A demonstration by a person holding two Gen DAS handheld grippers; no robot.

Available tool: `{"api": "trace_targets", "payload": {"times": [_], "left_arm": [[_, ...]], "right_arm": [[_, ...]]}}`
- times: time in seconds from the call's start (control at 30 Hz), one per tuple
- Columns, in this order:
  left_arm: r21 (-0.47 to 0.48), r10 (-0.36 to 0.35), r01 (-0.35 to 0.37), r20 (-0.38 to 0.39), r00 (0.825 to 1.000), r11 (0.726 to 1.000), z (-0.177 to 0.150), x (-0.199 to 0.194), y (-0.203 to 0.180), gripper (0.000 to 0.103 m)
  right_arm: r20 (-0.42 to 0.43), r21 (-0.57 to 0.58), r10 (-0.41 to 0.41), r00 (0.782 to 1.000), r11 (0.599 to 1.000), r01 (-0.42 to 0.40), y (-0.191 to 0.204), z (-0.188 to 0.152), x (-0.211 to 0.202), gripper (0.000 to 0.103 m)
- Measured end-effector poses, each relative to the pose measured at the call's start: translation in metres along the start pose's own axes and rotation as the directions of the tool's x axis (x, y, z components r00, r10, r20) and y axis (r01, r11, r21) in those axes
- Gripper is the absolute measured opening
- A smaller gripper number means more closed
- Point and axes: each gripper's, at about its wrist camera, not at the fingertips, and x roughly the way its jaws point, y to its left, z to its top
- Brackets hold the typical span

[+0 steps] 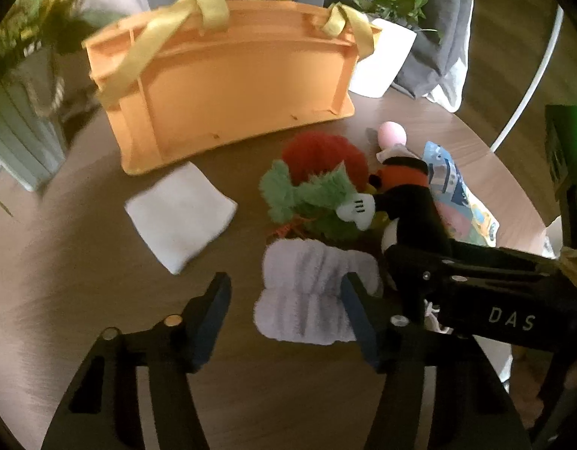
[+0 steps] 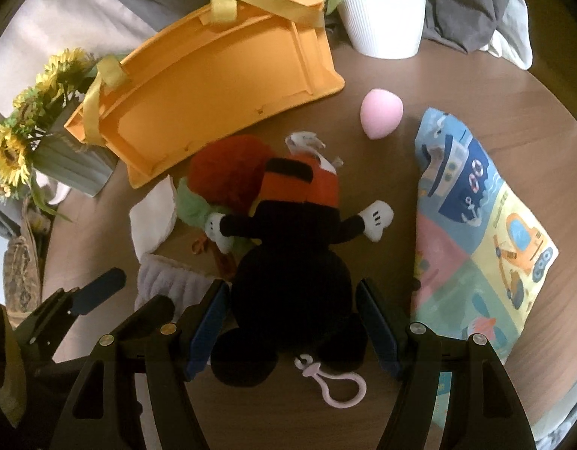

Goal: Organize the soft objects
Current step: 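Grasp the lavender fuzzy cloth with the left tool while the right tool grasps the black Mickey plush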

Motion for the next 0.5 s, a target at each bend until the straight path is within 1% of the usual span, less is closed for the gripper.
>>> {"api": "trace_targets", "payload": {"times": [0.07,0.1,0.13,0.2,0.23,0.33,0.5], "left_arm": [[-0.027,-0.029,0.029,-0.014,0.999,0.999,-0.002,0.005,0.002,0.050],[-0.031,-0.037,0.037,-0.018,0.999,0.999,-0.003,0.006,0.003,0.042],[-0.032,-0.047,0.046,-0.023,0.999,0.998,-0.004,0.008,0.003,0.038],[-0.044,-0.055,0.054,-0.019,0.998,0.998,-0.005,0.007,0.004,0.035],[-0.046,-0.059,0.058,-0.016,0.998,0.997,-0.005,0.006,0.004,0.032],[-0.045,-0.055,0.055,-0.008,0.998,0.997,-0.004,0.002,0.004,0.028],[-0.045,-0.037,0.038,0.008,0.999,0.998,-0.004,-0.007,0.003,0.027]], "right_arm": [[-0.005,0.007,0.003,1.000,1.000,-0.003,-0.001,0.000,0.001,0.071],[-0.009,0.011,0.003,1.000,1.000,-0.003,-0.001,0.000,0.002,0.071],[-0.016,0.013,0.004,1.000,1.000,-0.004,-0.001,-0.001,0.004,0.071],[-0.031,0.013,0.003,1.000,1.000,-0.002,-0.001,-0.001,0.007,0.068],[-0.041,0.014,0.004,0.999,1.000,-0.004,-0.001,-0.001,0.008,0.067],[-0.040,0.007,0.000,0.999,1.000,0.000,0.001,-0.001,0.008,0.065],[-0.031,-0.008,-0.016,0.999,1.000,0.016,0.002,-0.003,0.006,0.062]]}}
